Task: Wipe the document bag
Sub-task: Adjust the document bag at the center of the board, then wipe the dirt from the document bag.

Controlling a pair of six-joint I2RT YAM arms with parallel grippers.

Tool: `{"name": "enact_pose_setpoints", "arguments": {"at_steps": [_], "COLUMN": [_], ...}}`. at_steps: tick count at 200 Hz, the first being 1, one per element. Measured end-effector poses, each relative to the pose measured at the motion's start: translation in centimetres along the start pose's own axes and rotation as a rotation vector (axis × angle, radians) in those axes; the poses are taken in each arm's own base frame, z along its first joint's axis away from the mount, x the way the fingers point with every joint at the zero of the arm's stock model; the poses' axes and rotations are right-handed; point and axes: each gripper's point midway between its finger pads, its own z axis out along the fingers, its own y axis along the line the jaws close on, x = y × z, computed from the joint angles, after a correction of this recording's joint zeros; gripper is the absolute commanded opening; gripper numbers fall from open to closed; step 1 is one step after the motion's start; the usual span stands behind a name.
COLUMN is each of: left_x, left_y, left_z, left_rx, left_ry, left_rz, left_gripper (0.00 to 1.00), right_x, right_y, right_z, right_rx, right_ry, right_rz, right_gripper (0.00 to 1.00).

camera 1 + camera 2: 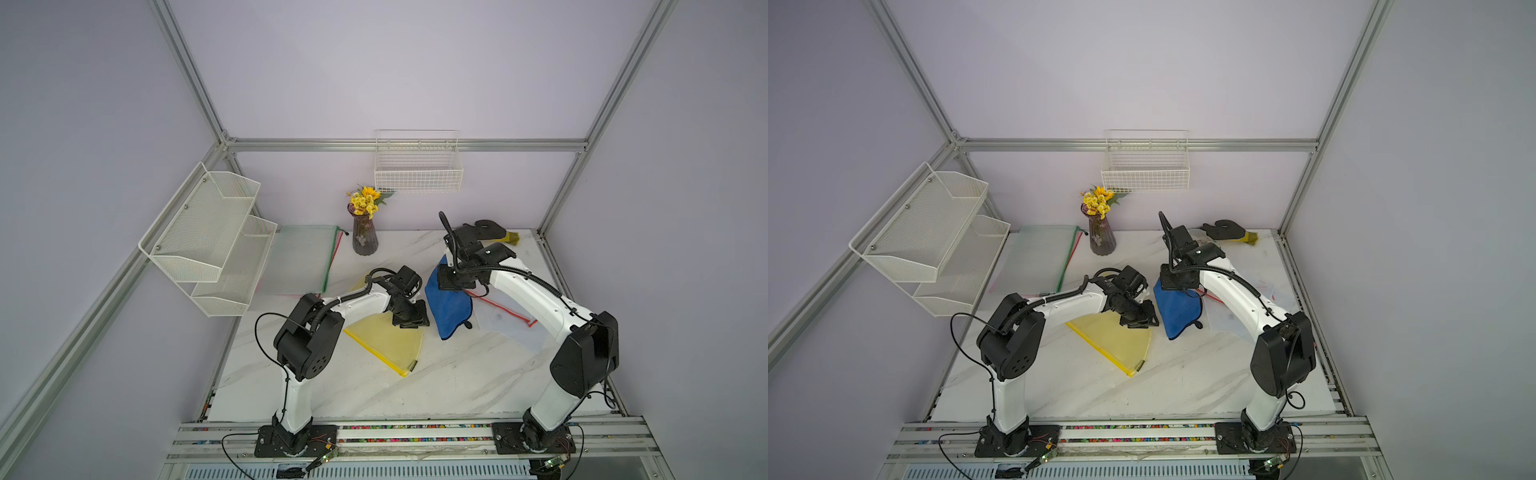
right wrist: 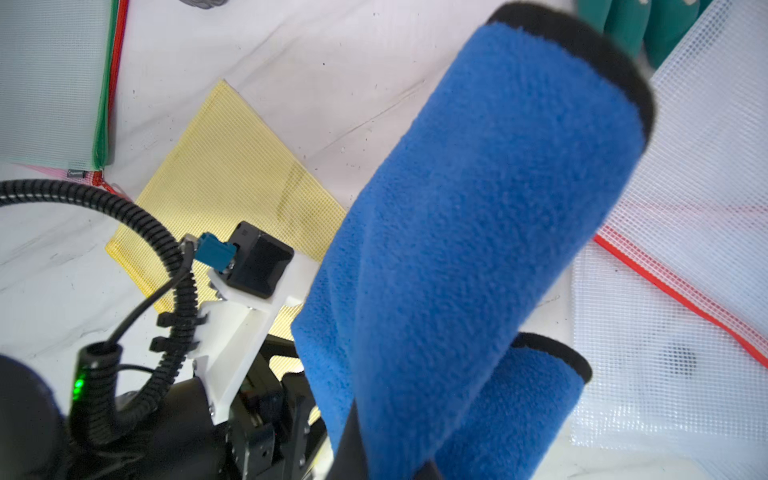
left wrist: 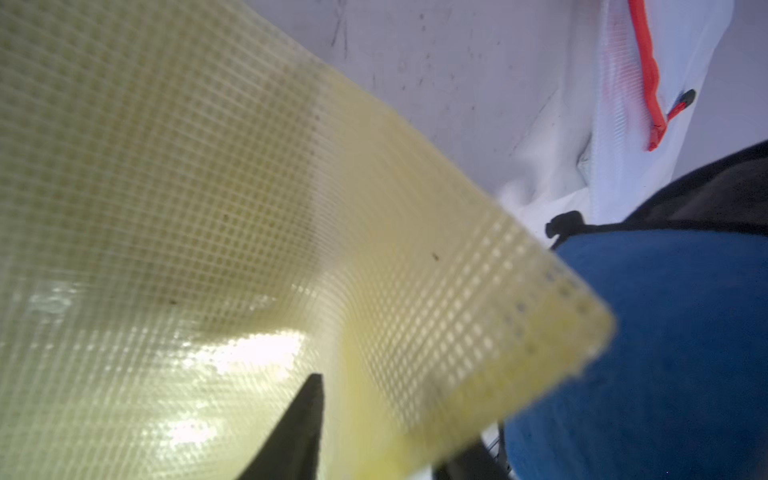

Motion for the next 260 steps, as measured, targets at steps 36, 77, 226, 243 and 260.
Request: {"name": "enact_pose_setpoints", "arguments": {"at_steps": [36,77,226,243,260], "left_x": [-0.7,-3.3,-5.8,-4.3,-1.9], "left_y": [-0.2,5.6,20.4,20.9,20.9], "left_z": [-1.4,-9.1,-12.4,-11.4,-10.5], "left_rx": [0.031,-0.032,-0.293,-0.292,-0.279], "left_ry": [-0.063,-0.281,-0.377,-0.342,-0.302], "left_rz": [-0.01,-0.159,-0.393,-0.402,-0.416], "left_gripper": [0.73,0.67,0.57,0.56,0.56], "right_x": [-0.6,-0.6,11.3,12.7,13.4], "right_y": [1.5,7.4,11.2,10.3,9.6], "right_z": [-1.3,-0.2,16.0,15.2,14.7], "right_rx": [-0.045,-0.176,-0.214,-0.214,-0.212], "right_ry": [-0.004,0.025,0.432,0.456,0.463], "right_rz": [-0.029,-0.114,-0.407,-0.451,-0.499], "right_gripper": [0.0,0.0,0.0,0.0,0.0]}}
